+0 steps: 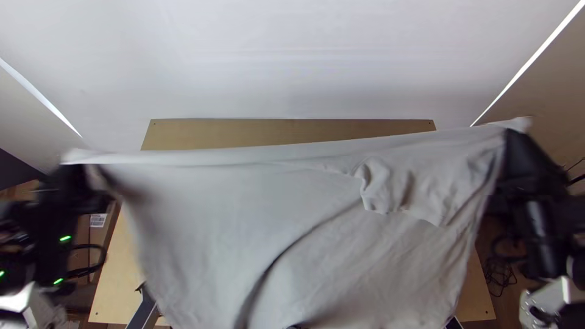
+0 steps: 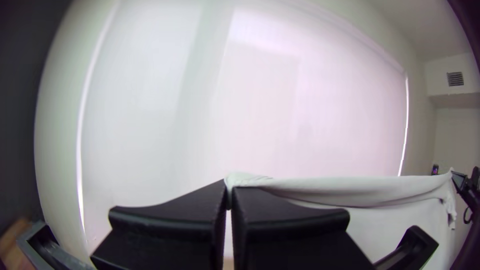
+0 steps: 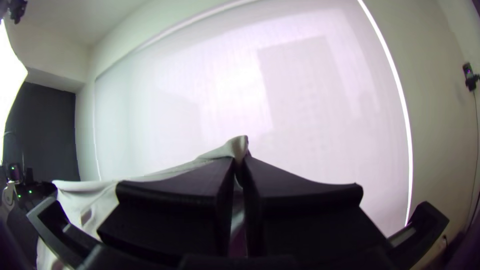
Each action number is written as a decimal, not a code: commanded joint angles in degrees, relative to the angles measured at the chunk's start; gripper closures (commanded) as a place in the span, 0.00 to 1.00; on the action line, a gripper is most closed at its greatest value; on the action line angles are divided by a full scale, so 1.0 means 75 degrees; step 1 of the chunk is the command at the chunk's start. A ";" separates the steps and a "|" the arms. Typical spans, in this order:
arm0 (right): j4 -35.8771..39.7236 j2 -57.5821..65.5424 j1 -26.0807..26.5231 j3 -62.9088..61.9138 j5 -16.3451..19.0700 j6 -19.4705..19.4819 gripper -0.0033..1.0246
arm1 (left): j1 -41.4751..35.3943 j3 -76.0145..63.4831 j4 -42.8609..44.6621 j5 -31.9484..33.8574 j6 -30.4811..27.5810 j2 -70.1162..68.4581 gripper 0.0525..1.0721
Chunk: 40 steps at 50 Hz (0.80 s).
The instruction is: Fold the t-shirt
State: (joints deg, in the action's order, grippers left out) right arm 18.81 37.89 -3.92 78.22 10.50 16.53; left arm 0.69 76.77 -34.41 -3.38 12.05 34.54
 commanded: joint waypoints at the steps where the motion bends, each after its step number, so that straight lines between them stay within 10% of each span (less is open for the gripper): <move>1: 0.0059 -0.0001 -0.0285 -0.1206 -0.0287 0.0256 0.97 | 0.0002 -0.1307 -0.0064 0.0310 0.0690 -0.0340 0.98; 18: -0.0961 0.0210 -0.0731 -0.5226 -0.0299 0.0666 0.97 | -0.0232 -0.4143 0.2081 0.0579 -0.0353 0.1335 0.98; 40: -0.2004 0.4253 -0.0285 -0.4452 -0.0287 0.0924 0.97 | -0.0092 -0.3404 0.4354 0.0579 -0.0763 0.5343 0.98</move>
State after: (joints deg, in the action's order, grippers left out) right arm 6.26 63.05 -6.92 40.42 8.95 22.50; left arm -0.58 47.75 -4.27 1.08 7.44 69.36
